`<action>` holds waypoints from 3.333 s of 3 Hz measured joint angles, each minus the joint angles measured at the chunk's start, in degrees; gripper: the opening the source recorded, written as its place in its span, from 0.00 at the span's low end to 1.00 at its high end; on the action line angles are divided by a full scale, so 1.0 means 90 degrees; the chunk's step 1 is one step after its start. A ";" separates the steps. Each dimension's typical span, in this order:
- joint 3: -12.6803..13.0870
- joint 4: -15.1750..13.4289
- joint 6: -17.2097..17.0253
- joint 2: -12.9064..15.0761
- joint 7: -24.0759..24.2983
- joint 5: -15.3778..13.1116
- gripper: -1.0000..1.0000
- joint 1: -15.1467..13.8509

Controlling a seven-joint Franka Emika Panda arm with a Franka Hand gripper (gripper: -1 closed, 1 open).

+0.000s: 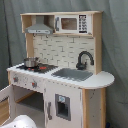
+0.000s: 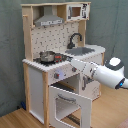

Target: Play with the kitchen

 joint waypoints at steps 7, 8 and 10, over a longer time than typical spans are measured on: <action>0.0674 0.1898 -0.1406 -0.0098 0.3784 0.0207 1.00 -0.0147; 0.0886 0.1984 -0.1503 -0.0095 0.4391 0.0210 1.00 -0.0211; 0.1511 0.2232 -0.1732 -0.0046 0.5612 0.0278 1.00 -0.0364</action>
